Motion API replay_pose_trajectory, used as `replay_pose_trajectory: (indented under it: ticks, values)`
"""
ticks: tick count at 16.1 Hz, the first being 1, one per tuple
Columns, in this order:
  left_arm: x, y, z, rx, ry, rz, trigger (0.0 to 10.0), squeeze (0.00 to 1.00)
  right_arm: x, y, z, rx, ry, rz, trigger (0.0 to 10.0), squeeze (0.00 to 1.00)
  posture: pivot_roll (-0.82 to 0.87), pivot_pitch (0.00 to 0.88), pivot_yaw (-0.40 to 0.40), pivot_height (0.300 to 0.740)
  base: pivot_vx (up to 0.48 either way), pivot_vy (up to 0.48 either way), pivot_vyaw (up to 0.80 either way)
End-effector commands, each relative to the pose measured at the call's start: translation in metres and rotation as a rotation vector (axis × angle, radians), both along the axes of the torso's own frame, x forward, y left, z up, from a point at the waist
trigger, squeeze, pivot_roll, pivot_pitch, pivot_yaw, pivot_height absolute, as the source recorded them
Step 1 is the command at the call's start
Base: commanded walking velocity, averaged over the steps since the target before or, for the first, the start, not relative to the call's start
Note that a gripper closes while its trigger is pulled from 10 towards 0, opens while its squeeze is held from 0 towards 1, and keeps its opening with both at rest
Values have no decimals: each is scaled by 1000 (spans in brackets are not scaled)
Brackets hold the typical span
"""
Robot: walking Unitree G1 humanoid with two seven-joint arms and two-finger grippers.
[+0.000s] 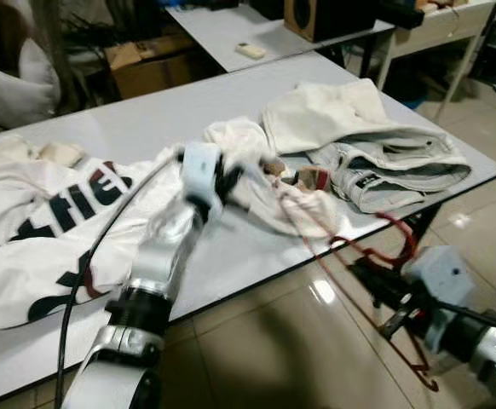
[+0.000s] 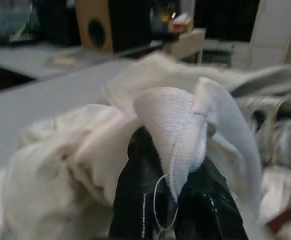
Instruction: Hang hanger
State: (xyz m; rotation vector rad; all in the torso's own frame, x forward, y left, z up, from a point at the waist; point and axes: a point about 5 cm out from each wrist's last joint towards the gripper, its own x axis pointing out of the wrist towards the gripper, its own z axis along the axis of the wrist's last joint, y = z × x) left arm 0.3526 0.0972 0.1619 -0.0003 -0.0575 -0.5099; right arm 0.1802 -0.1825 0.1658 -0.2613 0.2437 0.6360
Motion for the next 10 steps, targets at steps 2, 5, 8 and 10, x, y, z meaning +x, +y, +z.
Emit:
replay_pose_trajectory:
  ticks: [2, 5, 8, 10]
  values:
    - [-1, 0, -6, 10, 25, -2, 0, 0, 0, 4, 0, -17, 24, 74, 10000, 0, -247, 6, 99, 740, 0, 0, 0]
    - [-1, -5, 5, 3, -6, -32, 0, 0, 3, 2, 3, -45, 36, 103, 10000, 0, -252, 1, 97, 740, 0, 0, 0]
    - [-3, 0, 10, 42, -50, -22, 0, 0, 4, -11, -4, -123, 88, 14, 10000, 0, -252, 0, 92, 740, 0, 0, 0]
    - [-6, 11, 17, 52, -91, 17, 0, 0, 4, -34, -9, -197, 135, -136, 10000, 0, -260, 0, 102, 740, 0, 0, 0]
